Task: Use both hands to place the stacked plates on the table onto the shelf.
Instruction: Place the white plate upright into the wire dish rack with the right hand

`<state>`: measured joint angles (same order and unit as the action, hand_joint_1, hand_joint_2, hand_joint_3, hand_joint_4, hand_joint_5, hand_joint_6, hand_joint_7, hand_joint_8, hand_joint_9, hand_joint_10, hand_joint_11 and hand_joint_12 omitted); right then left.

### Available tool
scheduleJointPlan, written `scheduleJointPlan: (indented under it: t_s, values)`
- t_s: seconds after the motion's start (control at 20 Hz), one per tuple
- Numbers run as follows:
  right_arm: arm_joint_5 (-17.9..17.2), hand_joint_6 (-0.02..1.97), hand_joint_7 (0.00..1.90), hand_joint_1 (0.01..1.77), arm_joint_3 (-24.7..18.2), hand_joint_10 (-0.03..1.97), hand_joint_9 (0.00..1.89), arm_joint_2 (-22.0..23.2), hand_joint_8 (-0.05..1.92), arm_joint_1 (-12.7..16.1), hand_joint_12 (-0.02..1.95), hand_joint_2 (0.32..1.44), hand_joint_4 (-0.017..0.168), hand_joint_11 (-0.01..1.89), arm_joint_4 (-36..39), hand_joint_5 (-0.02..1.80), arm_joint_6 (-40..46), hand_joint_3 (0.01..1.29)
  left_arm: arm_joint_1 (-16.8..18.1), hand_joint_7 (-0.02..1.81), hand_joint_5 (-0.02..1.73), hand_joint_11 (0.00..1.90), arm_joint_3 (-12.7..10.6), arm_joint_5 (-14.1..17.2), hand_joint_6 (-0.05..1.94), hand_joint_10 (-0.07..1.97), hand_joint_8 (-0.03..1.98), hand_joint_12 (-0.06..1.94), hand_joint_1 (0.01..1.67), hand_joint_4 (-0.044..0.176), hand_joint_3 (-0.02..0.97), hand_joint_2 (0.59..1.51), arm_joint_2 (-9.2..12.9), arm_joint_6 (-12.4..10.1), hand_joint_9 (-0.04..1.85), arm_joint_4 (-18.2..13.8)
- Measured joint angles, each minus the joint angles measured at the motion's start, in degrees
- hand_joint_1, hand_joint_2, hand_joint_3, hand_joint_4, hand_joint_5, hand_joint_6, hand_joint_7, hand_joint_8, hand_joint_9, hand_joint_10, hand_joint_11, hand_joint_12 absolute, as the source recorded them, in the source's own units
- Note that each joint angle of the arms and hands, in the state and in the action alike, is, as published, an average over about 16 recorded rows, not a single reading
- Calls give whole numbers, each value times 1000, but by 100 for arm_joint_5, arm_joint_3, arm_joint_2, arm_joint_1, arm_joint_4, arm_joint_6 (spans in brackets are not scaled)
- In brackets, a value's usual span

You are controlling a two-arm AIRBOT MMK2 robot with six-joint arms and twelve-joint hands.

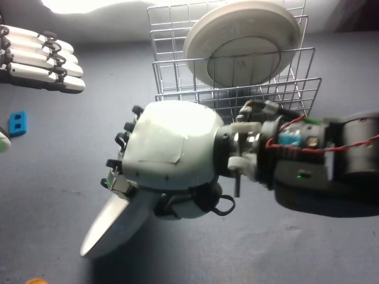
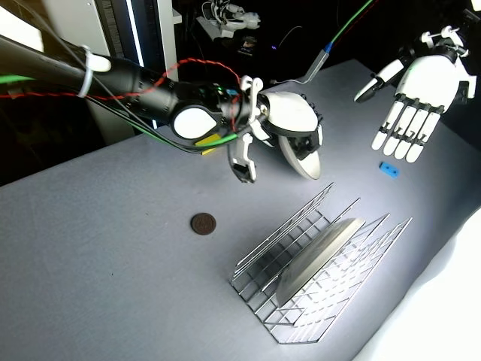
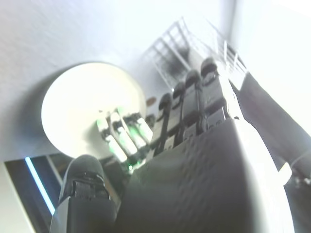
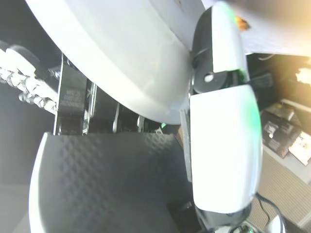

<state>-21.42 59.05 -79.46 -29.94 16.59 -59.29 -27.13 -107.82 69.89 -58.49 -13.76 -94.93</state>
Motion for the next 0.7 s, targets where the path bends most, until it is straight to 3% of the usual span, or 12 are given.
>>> scheduleJointPlan:
  t_s: [0.35, 0.7]
  values:
    - [328, 953, 1072, 1192, -881, 21, 1293, 990, 825, 389, 1094, 991, 27, 874, 47, 961, 345, 11, 113, 21, 22, 18, 77, 24, 4, 17, -6, -1, 14, 8, 3, 1151, 48, -11, 22, -70]
    - [509, 976, 1072, 1199, -1068, 14, 1299, 1741, 818, 912, 1098, 995, 28, 868, 738, 969, 2317, 12, 150, 21, 18, 18, 97, 38, 4, 17, -6, -1, 14, 8, 4, 1152, 51, -10, 21, -78]
